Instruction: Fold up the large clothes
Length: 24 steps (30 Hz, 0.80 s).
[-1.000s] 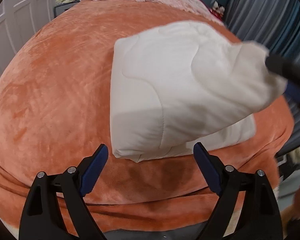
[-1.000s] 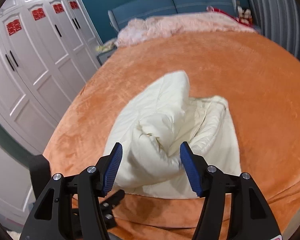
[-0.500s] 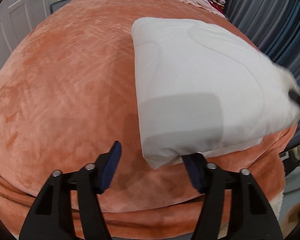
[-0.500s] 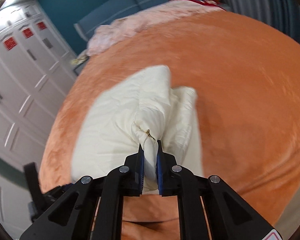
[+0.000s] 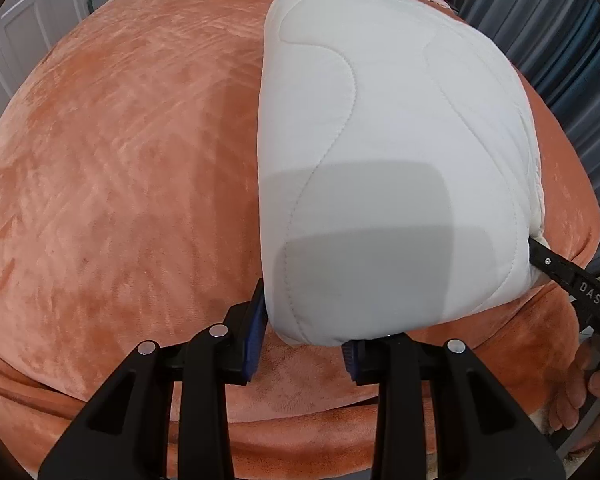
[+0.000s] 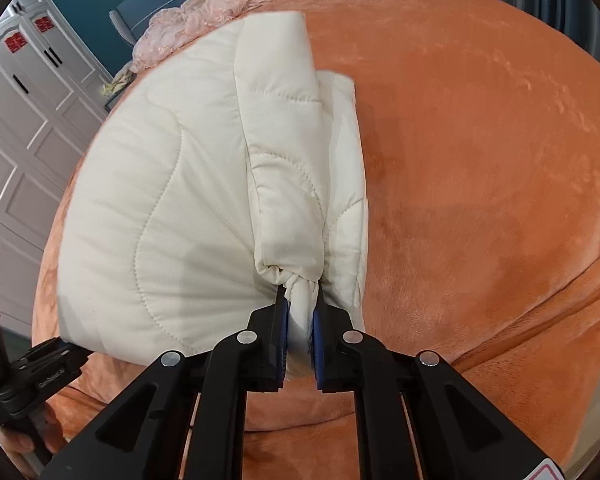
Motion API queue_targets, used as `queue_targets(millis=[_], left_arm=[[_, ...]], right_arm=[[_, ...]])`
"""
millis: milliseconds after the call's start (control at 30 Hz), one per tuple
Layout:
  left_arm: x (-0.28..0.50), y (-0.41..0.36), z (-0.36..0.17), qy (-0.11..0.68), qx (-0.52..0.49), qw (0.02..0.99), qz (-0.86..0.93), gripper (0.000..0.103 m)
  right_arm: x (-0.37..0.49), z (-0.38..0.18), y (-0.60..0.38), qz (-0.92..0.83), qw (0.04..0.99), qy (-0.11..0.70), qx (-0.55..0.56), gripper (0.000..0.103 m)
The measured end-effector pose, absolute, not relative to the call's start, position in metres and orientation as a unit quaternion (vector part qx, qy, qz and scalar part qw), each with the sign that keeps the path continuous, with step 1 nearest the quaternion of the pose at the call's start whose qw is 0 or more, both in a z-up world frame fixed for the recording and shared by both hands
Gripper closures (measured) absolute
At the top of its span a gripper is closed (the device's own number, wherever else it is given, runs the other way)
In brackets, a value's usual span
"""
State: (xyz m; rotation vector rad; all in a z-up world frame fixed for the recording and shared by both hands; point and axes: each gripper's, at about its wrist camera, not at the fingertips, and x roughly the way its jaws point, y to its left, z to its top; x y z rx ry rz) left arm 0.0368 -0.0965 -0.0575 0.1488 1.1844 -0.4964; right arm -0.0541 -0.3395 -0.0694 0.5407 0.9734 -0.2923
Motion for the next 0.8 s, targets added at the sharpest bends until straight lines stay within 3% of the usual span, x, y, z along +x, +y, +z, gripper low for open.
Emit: queue_targets(millis=[500,667,733,800], left_arm=[[0.033,-0.101,-0.062,0.557,0.085,0.798,-0.215,0.071],[0.021,-0.082,-0.033,0.549,0.074,0.802,-0.225,0.071],[0.016,-0.068,-0.014,0.538,0.065,0.809,-0.228,0.071],[0.015,-0.056,0.002,0.523,0.051,0.82,-0.225,0.07]], right_arm=[[-0.045,-0.075,-0.333,-0.145,0.844,0.46,0.234,0.095],[-0.072,-0.056,-0.34,-0.137,0.841,0.436,0.29,0.087],[-0.083,-0.039,-0.342,-0.144,0.84,0.43,0.298,0.074],[-0.09,-0.017,-0.343,-0.152,0.846,0.419,0.293,0.073]])
